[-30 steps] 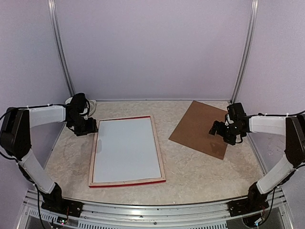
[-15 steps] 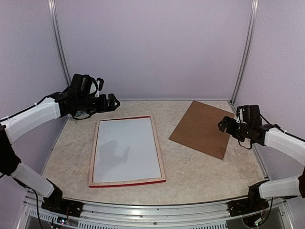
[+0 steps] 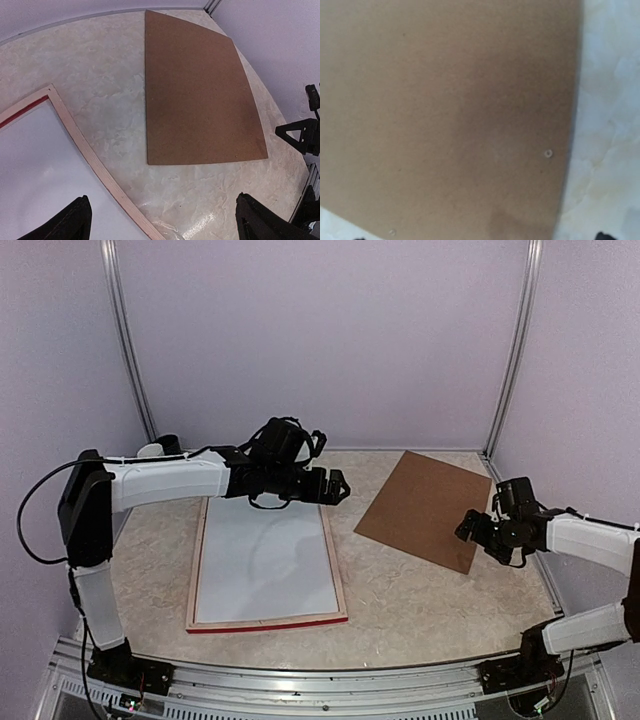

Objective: Put the photo into the frame
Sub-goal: Move the backboard to the center of the board.

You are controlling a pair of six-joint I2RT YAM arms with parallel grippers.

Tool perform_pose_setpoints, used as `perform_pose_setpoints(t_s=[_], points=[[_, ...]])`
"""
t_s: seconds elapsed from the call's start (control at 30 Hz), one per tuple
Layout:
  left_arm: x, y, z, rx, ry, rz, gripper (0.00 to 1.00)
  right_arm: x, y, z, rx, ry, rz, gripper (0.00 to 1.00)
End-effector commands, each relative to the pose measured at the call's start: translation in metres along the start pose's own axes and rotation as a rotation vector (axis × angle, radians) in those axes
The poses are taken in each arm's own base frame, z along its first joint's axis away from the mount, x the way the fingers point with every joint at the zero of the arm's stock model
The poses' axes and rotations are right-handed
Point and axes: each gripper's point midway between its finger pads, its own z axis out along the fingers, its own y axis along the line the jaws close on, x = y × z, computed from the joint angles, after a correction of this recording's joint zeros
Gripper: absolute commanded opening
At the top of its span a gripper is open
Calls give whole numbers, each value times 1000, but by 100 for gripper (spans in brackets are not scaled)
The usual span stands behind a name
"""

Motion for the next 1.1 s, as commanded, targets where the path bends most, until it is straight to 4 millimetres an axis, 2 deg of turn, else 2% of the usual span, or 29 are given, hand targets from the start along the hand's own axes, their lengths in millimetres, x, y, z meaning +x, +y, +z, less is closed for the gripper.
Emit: perform_pose_setpoints(t_s=[0.0, 0.13, 0.27, 0.43, 0.53, 0.63, 0.67, 0.77, 0.93, 1.07], points=[[14, -12, 20, 36, 19, -20, 99, -27, 0, 11, 99, -28, -61, 99], [34, -18, 19, 50, 28, -34, 99, -61, -2, 30, 244, -39, -130, 99], [58, -14, 8, 47, 46, -62, 99, -101, 10, 53, 326, -64, -171, 99], [74, -19, -15, 54, 40, -60, 99, -130, 22, 96, 383, -50, -227, 99], [78, -21, -29, 44, 28, -49, 99, -136, 29, 128, 376, -19, -252, 99], [81, -19, -41, 21, 15, -48, 99, -125, 28, 159, 372, 36, -271, 99], [80, -18, -46, 21, 9, -50, 99, -124, 29, 163, 374, 42, -278, 99], [79, -15, -59, 8, -6, -54, 99, -102, 27, 175, 377, 93, -315, 99], [72, -8, -72, -18, -32, -52, 99, -55, 27, 168, 411, 191, -426, 99], [65, -4, -75, -33, -46, -46, 99, -7, 16, 160, 438, 310, -506, 99]])
